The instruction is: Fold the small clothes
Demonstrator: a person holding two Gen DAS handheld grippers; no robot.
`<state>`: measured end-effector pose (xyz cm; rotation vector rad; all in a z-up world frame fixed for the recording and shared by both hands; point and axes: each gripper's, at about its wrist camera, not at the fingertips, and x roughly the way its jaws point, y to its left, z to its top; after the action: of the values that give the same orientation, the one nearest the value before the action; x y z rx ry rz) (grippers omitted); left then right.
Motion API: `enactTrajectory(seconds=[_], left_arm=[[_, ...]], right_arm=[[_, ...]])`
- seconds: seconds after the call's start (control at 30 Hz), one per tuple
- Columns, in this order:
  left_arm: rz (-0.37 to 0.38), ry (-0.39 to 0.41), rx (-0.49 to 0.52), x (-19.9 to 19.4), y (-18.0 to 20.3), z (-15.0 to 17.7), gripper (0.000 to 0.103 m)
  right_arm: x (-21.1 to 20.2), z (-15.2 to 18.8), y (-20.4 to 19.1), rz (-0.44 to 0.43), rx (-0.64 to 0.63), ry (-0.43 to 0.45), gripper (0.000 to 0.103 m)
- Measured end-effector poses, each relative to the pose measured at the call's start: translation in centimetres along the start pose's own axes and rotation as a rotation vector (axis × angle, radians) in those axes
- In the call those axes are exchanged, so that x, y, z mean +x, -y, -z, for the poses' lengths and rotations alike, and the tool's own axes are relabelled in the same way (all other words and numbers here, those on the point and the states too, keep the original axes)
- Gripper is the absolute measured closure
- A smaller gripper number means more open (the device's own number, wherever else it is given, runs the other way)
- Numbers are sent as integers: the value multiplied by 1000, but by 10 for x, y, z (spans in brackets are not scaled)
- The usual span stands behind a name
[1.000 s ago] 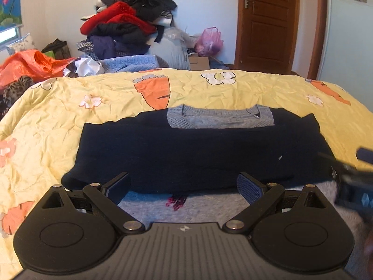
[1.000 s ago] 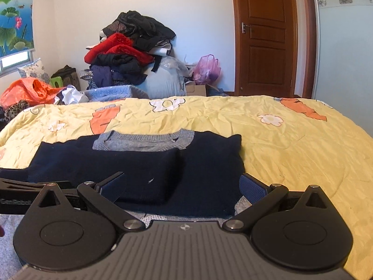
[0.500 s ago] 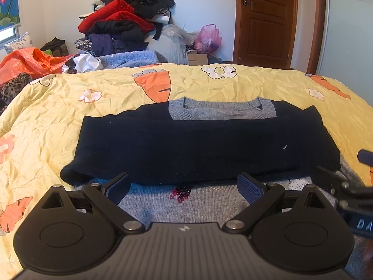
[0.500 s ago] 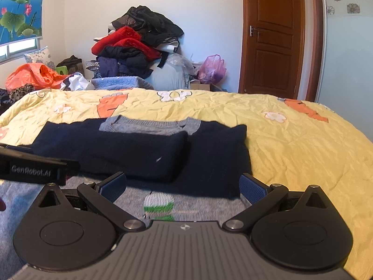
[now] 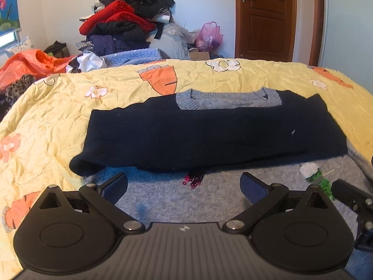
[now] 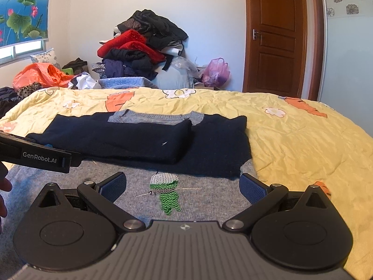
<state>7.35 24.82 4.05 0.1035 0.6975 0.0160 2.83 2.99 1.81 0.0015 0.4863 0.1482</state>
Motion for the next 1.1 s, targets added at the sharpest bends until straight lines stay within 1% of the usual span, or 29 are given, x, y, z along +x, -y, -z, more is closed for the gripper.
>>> enactTrajectory(seconds=[0.07,0.17,0.23,0.33,0.5,0.63,0.7,0.77,0.87,0.93,1.0,1.03,1.1], left_arm=[[-5,0,-5,1,-2,0,0],[-3,-7,-25,5,-7,-2,0],[-16,-20,-32,9,-11,-4,0],[-4,-33,-46,14,-17,-5,0],[-6,-48,-36,22,-18,-2,0],[-3,-68,-32,31,-15,-6,0],[-13,-55,-38,32,-14,-12,0],[-31,-30,-53,32,-14,-18,0],[-60,-40,-64,38,-16,-25,0],[-57,-57,-66,41,-17,-23,0],[-62,-74,-63,40,-18,-16,0],[-59,-74,-58,39,-19,-12,0],[-67,-76,-51,37,-19,-8,0]], right_arm=[[3,0,0,1,-1,0,0],[7,-1,1,-21,-1,8,0],[10,-2,2,-27,-6,13,0],[15,-5,3,-29,-4,18,0],[25,-7,3,-34,-4,15,0],[35,-15,-2,-20,-15,12,0],[42,-21,-4,-11,-19,10,0],[53,-28,-5,-6,-21,-13,0],[64,-34,-5,-4,3,-43,0],[67,-34,-4,-11,24,-72,0],[66,-32,-6,-17,18,-69,0],[66,-34,-9,-2,12,-65,0],[70,-44,-14,-7,18,-58,0]])
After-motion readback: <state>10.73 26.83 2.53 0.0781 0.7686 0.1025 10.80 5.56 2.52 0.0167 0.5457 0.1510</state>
